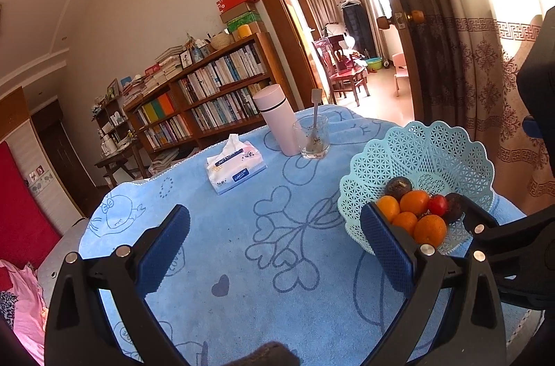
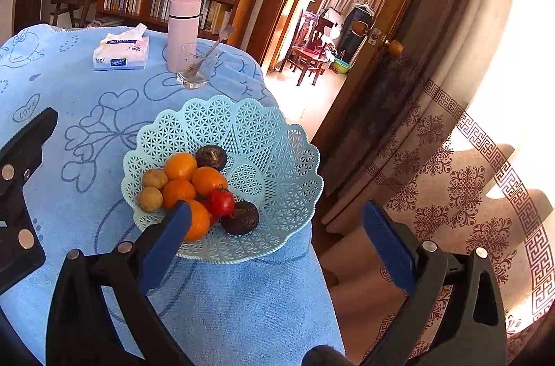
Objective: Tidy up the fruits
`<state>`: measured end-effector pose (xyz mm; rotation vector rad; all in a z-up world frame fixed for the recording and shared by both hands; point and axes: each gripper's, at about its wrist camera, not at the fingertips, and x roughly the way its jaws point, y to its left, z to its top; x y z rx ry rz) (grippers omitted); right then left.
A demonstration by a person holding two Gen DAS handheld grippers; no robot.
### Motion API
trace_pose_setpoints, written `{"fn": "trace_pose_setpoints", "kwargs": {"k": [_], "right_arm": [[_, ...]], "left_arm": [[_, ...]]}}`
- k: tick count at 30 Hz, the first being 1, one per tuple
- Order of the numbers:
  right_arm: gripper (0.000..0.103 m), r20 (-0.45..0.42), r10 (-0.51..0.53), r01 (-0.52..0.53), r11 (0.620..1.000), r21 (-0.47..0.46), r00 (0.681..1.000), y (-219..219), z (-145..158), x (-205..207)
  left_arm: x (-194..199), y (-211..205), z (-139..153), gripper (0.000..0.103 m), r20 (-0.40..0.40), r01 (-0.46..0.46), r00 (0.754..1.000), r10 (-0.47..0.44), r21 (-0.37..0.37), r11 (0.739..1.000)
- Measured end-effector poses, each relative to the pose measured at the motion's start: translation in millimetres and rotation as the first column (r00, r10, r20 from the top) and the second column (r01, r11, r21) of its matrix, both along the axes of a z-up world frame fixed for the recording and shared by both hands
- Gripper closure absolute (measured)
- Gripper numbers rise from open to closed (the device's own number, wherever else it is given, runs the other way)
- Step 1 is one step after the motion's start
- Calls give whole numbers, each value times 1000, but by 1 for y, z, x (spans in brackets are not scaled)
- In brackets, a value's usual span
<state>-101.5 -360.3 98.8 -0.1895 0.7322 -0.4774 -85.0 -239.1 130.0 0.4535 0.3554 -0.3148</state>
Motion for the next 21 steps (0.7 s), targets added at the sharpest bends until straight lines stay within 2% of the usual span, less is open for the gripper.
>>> {"fn": "trace_pose_setpoints", "kwargs": {"k": [15,21], "right_arm": [[3,-5,-7,7,1000,-7,1000,-1,-2,2],[3,-6,-7,7,1000,-9,1000,0,-2,2]], "left_arm": [[-7,-4,-4,5,12,23,1000,-23,14,1000],[-9,-5,-4,5,-10,32,999,-32,9,999]]}}
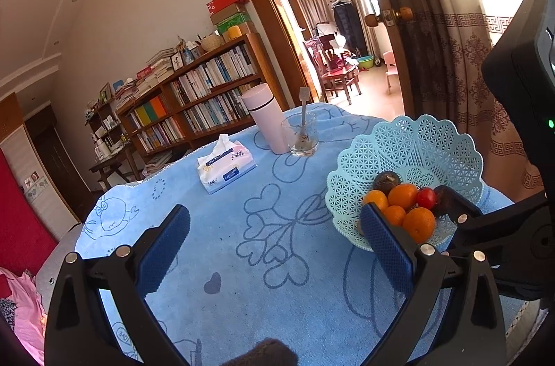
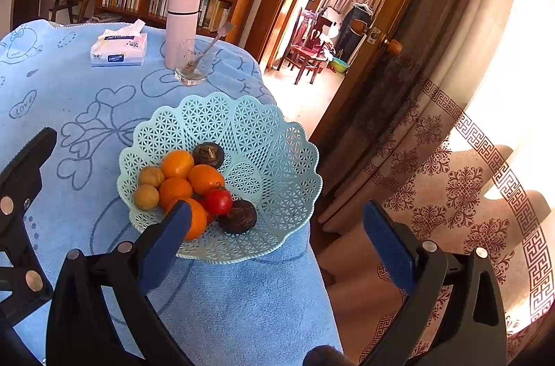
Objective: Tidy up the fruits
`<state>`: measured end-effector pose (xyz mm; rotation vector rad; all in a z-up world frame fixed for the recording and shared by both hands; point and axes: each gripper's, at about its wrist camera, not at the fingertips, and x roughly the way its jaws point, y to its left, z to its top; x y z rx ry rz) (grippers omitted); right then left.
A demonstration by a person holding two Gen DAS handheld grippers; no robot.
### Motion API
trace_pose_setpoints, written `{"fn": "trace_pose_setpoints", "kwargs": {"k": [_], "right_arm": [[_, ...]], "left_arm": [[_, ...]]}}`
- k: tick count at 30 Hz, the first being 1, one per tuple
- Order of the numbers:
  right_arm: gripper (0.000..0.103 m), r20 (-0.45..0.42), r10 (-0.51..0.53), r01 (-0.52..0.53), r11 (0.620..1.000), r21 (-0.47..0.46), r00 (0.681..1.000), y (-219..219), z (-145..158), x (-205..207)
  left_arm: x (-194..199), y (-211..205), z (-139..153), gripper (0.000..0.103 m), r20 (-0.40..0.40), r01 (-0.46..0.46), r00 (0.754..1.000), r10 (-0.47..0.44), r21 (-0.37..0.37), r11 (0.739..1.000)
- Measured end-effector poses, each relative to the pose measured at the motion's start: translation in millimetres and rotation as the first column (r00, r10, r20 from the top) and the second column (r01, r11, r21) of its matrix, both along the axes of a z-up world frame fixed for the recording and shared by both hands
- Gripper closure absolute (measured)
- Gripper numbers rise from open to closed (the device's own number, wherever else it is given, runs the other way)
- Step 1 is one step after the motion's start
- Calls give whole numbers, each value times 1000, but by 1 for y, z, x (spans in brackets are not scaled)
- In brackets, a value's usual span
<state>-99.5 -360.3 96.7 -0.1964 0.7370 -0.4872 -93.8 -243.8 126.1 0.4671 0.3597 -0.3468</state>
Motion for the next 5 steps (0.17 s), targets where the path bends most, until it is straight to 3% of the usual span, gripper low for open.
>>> {"fn": "trace_pose_setpoints", "kwargs": {"k": [5], "right_arm": [[3,-3,5,-5,1000,-4,1000,2,-1,0]], "left_arm": [[1,3,0,5,-9,-12,1000,12,-2,1000]]}}
